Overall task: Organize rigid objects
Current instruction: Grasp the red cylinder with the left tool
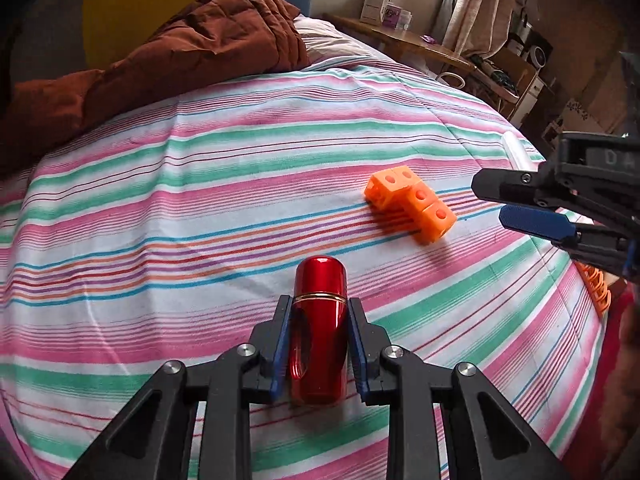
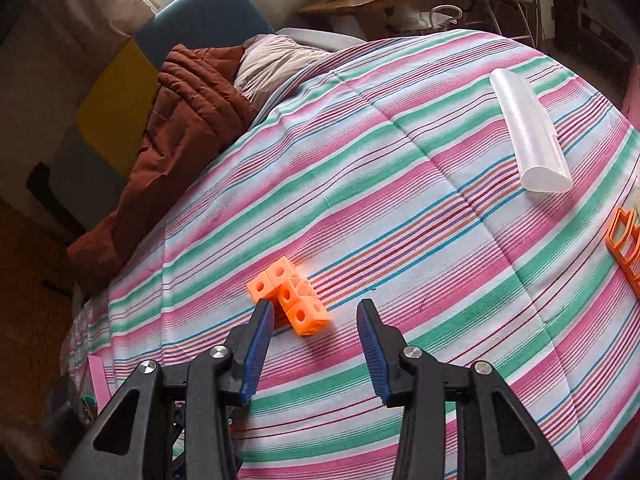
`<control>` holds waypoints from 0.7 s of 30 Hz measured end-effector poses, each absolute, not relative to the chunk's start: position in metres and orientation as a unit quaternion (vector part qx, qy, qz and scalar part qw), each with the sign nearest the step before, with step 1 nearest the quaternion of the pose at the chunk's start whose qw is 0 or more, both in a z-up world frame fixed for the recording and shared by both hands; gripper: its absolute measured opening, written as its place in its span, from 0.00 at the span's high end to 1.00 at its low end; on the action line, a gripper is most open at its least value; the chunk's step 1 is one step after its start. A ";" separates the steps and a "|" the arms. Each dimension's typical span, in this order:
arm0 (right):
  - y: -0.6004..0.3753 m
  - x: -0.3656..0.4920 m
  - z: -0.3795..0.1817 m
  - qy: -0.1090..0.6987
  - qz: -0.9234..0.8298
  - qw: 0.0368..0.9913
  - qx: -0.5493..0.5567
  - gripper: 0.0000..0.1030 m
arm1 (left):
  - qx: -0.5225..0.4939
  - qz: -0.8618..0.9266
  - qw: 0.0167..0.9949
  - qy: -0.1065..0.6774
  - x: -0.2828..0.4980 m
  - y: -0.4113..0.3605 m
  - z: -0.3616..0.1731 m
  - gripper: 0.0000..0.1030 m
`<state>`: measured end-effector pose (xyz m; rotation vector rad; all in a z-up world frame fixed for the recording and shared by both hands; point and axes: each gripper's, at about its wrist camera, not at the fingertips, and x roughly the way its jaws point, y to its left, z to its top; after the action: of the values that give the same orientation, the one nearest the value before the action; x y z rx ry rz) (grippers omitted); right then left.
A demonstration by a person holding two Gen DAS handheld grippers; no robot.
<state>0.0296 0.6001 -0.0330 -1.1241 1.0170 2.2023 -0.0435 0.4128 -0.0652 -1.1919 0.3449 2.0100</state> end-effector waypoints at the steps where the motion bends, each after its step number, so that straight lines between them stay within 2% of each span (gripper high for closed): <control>1: 0.599 0.029 -0.035 0.366 0.800 0.230 -0.416 0.61 | -0.462 0.789 0.380 0.138 -0.040 0.405 -0.065 0.74; 11: 0.577 0.009 -0.055 0.322 0.787 0.196 -0.488 0.62 | -0.448 0.806 0.369 0.122 -0.021 0.323 -0.066 0.74; 15: 0.569 -0.005 -0.047 0.275 0.799 0.200 -0.496 0.55 | -0.446 0.806 0.372 0.111 -0.018 0.308 -0.067 0.74; 21: 0.583 -0.046 -0.043 0.239 0.805 0.206 -0.503 0.52 | -0.447 0.807 0.372 0.104 -0.018 0.305 -0.068 0.74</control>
<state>-0.0459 0.5827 -0.0432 -1.4015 0.6649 2.2425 -0.0175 0.3052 -0.0683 -1.1447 0.2670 2.0676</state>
